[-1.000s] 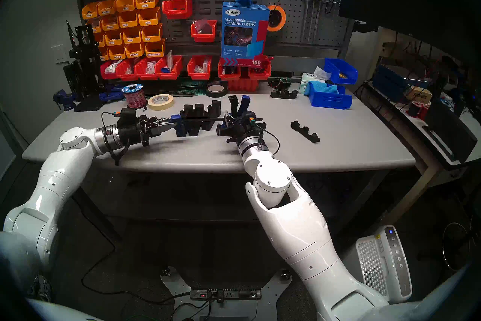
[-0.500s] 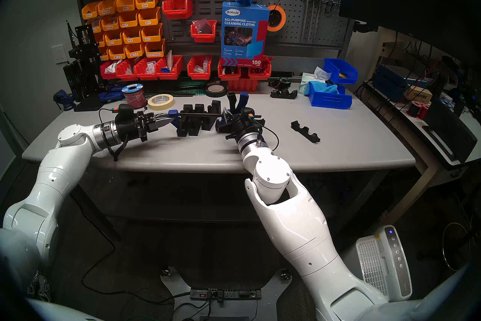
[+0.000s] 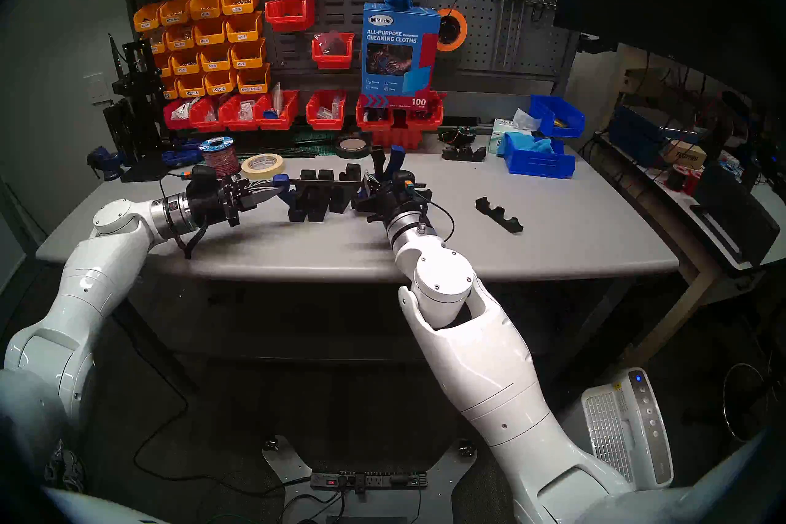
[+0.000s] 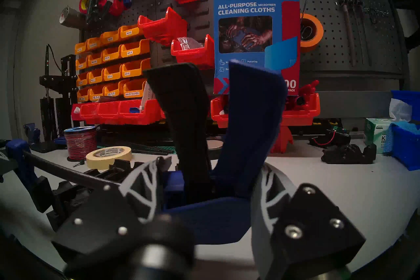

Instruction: Clamp the two 3D printed pieces together with the clamp

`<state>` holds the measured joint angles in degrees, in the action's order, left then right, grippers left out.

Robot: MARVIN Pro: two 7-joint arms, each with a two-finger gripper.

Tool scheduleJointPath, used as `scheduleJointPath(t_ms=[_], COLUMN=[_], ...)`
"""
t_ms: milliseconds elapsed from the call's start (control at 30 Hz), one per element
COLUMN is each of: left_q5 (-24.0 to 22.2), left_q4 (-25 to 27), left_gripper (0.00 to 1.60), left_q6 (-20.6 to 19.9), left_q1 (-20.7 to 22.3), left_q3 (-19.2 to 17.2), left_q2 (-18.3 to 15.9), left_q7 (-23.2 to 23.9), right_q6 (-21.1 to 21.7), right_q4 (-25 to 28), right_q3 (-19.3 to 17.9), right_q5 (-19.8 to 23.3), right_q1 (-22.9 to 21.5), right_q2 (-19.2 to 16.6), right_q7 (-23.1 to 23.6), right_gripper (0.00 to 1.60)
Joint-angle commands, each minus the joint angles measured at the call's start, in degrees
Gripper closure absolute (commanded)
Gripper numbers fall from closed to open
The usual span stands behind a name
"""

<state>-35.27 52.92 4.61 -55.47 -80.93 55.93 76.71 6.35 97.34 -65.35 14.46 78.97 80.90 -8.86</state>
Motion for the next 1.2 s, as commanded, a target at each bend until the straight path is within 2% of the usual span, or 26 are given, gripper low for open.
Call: scheduleJointPath(t_ms=[0, 800, 1167], left_q5=[-1.01, -0.85, 0.75], left_q4=[0.13, 0.73, -2.06], left_gripper=[1.6, 1.6, 1.6], left_q6=[0.08, 0.29, 1.23], left_q1=[3.4, 4.49, 7.82], left_q3=[-1.9, -1.78, -1.4], left_q2=[-1.06, -1.49, -1.61], left_q7=[-0.25, 0.08, -0.98], right_q6=[-0.9, -0.65, -0.34], right_q4=[2.37, 3.56, 3.74], right_q3=[-1.13, -1.28, -1.38], right_q5=[-0.21, -0.46, -0.55], right_q1=[-3.08, -4.08, -5.0], right_q2=[0.32, 0.39, 0.36], right_q7=[0.05, 0.21, 0.52], right_gripper=[1.6, 1.6, 1.6])
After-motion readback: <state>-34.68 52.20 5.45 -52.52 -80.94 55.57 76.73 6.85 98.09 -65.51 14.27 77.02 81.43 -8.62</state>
